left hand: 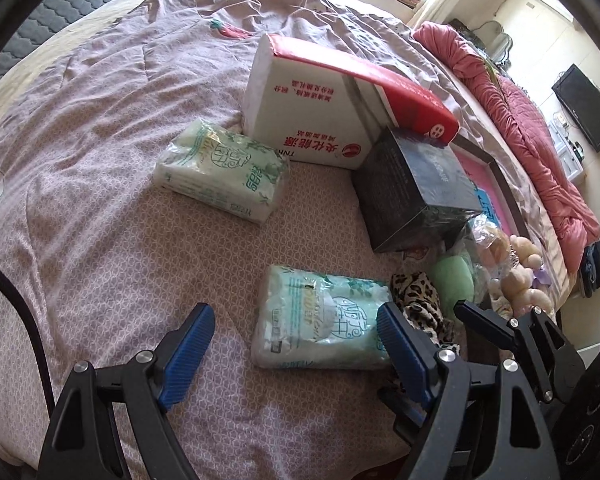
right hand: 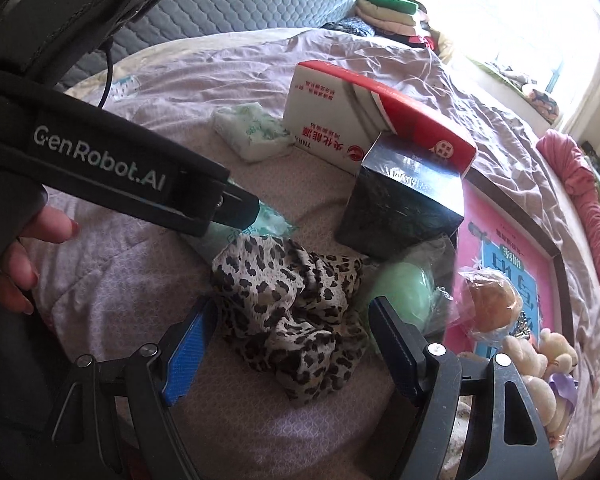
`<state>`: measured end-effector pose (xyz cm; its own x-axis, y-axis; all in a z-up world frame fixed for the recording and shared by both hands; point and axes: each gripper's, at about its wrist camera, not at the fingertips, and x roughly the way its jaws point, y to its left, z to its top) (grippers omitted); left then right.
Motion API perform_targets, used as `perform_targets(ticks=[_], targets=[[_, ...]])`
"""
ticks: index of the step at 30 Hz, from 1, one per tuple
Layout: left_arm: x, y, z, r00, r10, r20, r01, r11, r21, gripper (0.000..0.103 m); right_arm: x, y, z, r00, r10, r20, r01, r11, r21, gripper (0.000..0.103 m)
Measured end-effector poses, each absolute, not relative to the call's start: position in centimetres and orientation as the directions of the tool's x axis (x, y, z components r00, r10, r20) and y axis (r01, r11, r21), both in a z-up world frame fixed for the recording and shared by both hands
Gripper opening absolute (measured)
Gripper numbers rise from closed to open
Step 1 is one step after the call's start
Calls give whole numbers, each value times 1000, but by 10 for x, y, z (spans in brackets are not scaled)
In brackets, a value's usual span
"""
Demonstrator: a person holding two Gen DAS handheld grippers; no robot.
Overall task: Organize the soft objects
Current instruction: 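Grasp the white-green wipes pack with the left tool while the right tool grasps the leopard-print scrunchie, then lift the wipes pack and scrunchie and carry them over the pink tray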
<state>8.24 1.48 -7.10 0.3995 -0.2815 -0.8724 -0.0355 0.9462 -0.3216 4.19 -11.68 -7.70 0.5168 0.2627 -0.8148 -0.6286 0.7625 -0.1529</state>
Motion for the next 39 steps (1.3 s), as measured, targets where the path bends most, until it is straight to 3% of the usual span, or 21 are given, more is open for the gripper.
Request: perform_targets(ticks=[10,14,23,27,28,39], targets=[[89,14,-81,383,-300,-874,-36,940,-339,83,52,-122,-80,510,282,-813,-626,770,-126,38],[91,11,-85,386,-316,-866,-30,935,-355,81,54,-129,-79,494,298,-817,-610,788,-81,28],[92,-4,-94,359,-395,-845,2,906,-423,62,64,-151,-63,491,348,-799,-565,825,13,24],[93,-3,-98,356,-460,-813,-1,870,-493,35,62,-158,-58,500,363,-786,-544,838,41,24],[93,-4,-98,352,-478,-805,-1,860,-511,33,62,-160,-57,503,368,-782,-540,840,48,24],[77,-7,-69,437,-410,-801,27,896,-444,28,55,-174,-34,557,422,-715,-538,840,77,23]])
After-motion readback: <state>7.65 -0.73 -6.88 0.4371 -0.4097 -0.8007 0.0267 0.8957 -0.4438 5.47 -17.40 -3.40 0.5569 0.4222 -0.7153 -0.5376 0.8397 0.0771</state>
